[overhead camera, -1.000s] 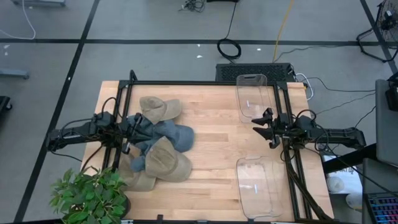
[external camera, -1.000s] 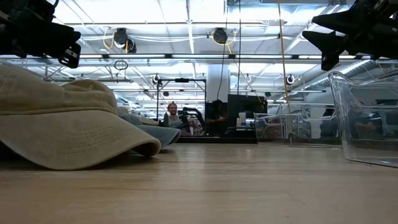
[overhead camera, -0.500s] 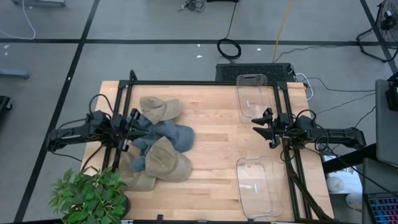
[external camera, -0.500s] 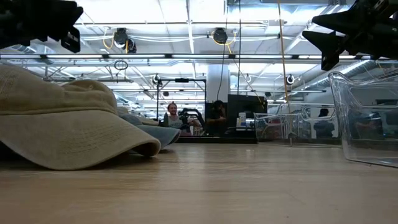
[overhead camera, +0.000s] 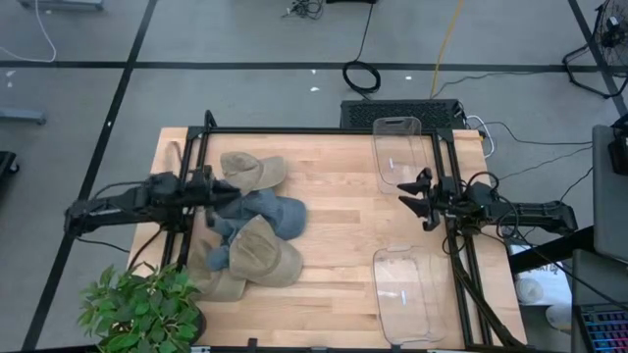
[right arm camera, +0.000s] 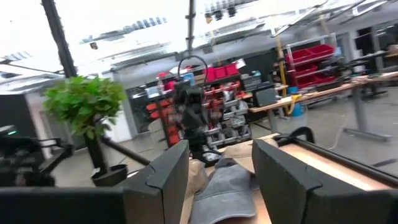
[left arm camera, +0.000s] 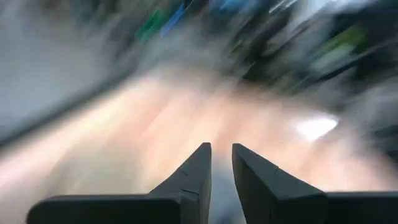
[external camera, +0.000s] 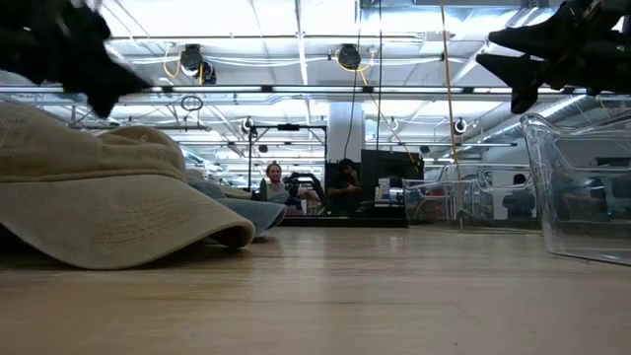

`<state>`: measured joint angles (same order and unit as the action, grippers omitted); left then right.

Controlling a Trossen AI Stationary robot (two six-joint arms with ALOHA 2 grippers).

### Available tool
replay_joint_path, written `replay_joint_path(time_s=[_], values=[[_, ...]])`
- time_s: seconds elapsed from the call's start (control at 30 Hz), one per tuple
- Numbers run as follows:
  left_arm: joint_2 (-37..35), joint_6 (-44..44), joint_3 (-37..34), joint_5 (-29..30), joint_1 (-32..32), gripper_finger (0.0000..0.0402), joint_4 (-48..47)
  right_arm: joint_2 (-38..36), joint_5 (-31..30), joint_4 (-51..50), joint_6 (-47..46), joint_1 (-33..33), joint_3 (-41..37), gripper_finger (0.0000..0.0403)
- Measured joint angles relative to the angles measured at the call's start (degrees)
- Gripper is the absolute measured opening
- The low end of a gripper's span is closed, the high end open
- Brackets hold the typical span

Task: Pick & Place hat
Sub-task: Put the bottom blue cap into the top transparent bin

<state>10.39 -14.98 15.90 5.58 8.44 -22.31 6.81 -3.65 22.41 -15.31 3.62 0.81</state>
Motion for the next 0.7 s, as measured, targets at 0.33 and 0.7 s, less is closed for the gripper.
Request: replay_joint_path(time_s=[0.33,0.7], values=[[31.5,-15.4,19.8,-1.3,0.3,0.0165,-15.5,0.3,-2.5,-0.6,4.5,0.1,0.0,0.0167],[51.6,-18.3,30.2,-12.1,-0.2,0.0281,-45.6,1.0,-2.3,-0.7,8.1,0.1,0.0,0.0167]])
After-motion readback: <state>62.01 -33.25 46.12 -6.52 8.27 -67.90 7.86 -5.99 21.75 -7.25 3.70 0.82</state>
